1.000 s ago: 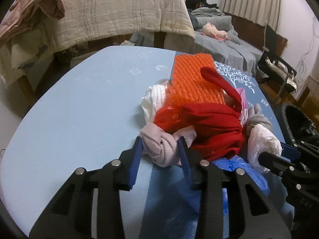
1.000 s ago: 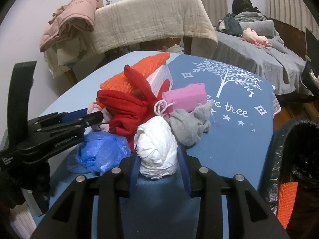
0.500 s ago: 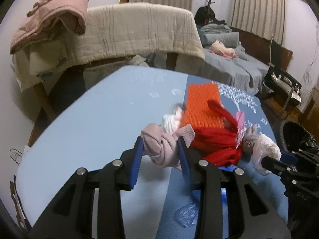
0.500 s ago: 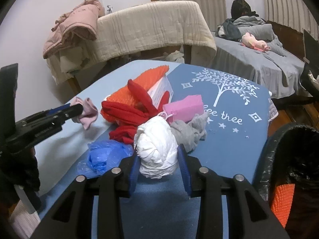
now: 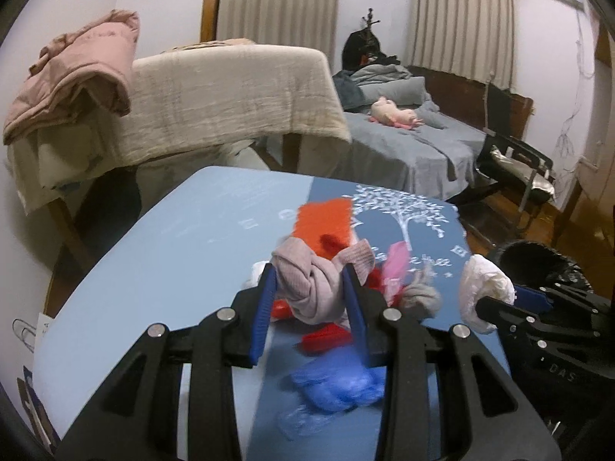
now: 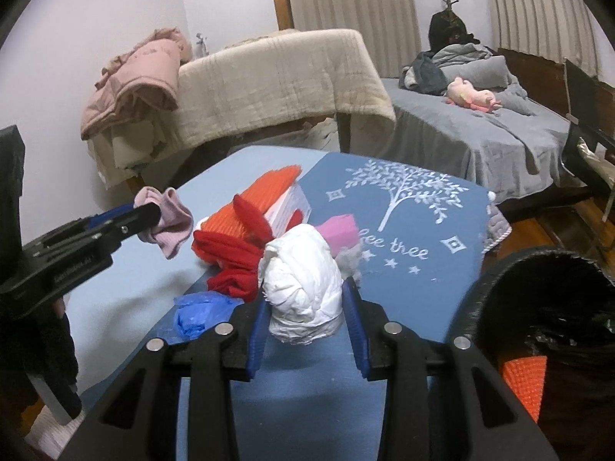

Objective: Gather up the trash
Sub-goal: 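Grasp the white plastic bag with the right gripper while the left holds the pink cloth, then carry the white bag to the bin and open the right gripper, then return the left gripper to the pile and reach for the blue plastic bag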

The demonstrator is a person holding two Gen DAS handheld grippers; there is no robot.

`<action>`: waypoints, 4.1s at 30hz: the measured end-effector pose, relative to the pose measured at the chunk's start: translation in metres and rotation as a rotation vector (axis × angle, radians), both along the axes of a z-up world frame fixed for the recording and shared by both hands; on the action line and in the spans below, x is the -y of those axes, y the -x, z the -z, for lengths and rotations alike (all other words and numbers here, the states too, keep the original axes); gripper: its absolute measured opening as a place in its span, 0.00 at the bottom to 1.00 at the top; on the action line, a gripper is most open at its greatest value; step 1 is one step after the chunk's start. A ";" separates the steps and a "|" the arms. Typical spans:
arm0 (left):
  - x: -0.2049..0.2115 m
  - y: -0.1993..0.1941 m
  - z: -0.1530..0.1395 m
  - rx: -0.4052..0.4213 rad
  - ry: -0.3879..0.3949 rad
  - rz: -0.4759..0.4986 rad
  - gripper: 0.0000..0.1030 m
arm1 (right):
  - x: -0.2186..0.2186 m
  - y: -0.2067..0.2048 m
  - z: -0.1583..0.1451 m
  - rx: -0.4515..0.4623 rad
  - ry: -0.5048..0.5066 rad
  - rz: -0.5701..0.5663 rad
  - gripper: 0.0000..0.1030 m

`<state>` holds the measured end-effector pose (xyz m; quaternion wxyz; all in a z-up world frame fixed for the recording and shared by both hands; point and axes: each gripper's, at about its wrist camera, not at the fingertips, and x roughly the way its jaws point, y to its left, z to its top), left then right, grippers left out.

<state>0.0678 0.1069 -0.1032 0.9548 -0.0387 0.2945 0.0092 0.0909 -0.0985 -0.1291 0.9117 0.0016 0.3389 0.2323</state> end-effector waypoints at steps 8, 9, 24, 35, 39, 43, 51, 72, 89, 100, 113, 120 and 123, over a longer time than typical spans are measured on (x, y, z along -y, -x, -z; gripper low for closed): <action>0.032 -0.001 -0.007 0.019 0.006 0.075 0.33 | 0.030 0.009 -0.017 0.034 -0.018 0.055 0.35; 0.036 -0.001 -0.008 0.020 0.006 0.084 0.33 | 0.034 0.010 -0.018 0.036 -0.019 0.062 0.35; 0.108 -0.008 -0.014 0.036 0.031 0.251 0.33 | 0.107 0.027 -0.032 0.057 -0.016 0.239 0.35; 0.166 -0.010 -0.011 0.030 0.046 0.377 0.33 | 0.166 0.041 -0.030 0.051 0.008 0.390 0.36; 0.187 -0.010 -0.010 0.030 0.049 0.421 0.33 | 0.188 0.048 -0.029 0.048 0.016 0.441 0.36; 0.209 -0.014 -0.008 0.026 0.051 0.472 0.33 | 0.207 0.054 -0.026 0.041 0.024 0.484 0.36; 0.253 -0.023 -0.002 0.020 0.055 0.573 0.33 | 0.242 0.060 -0.015 0.015 0.033 0.564 0.37; 0.246 -0.024 0.001 0.024 0.042 0.536 0.72 | 0.263 0.069 -0.009 0.022 0.047 0.640 0.91; 0.135 0.000 0.003 0.033 0.004 0.252 0.80 | 0.168 0.045 -0.014 0.056 0.018 0.449 0.94; 0.083 0.016 0.019 0.012 -0.039 0.109 0.80 | 0.109 0.038 -0.003 0.078 0.021 0.328 0.94; 0.050 0.016 0.057 -0.081 -0.044 0.002 0.80 | 0.078 0.036 0.014 0.073 0.059 0.246 0.94; 0.041 0.005 0.075 -0.136 -0.029 -0.022 0.80 | 0.078 0.033 0.017 0.060 0.069 0.243 0.94; 0.040 -0.001 0.079 -0.157 -0.020 -0.021 0.80 | 0.077 0.033 0.019 0.054 0.074 0.238 0.94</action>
